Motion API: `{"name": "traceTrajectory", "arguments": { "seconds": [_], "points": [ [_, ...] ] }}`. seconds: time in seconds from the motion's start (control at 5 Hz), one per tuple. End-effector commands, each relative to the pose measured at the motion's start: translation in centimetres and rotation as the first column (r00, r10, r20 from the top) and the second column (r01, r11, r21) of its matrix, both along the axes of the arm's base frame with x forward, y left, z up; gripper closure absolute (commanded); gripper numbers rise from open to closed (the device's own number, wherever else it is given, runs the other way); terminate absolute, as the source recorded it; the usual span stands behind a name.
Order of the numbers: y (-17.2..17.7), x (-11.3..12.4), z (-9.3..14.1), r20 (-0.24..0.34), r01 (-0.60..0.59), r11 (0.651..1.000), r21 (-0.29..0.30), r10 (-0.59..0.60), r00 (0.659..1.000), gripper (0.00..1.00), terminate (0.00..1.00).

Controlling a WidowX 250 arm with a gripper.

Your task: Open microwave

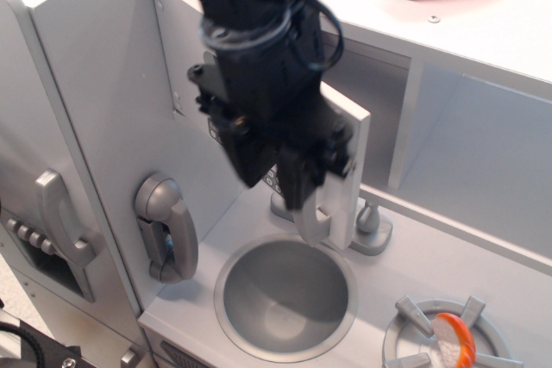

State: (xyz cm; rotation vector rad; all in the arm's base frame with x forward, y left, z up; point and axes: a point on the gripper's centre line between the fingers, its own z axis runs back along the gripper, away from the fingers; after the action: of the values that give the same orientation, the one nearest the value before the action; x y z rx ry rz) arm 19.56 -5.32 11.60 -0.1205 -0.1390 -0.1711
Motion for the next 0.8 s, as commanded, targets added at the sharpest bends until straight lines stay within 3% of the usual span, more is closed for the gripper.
{"name": "traceTrajectory", "arguments": {
  "seconds": [0.0, 0.2, 0.6],
  "points": [
    [-0.6, -3.3, 1.5, -0.064, 0.072, 0.997, -0.002, -0.072, 0.995, 0.00, 0.00],
    [-4.1, -2.8, 1.5, -0.084, 0.042, 0.999, -0.026, -0.044, 0.996, 0.00, 0.00],
    [-9.2, 2.0, 1.0, -0.134, -0.015, 1.000, -0.027, 0.011, 0.991, 0.00, 0.00]
  ]
}}
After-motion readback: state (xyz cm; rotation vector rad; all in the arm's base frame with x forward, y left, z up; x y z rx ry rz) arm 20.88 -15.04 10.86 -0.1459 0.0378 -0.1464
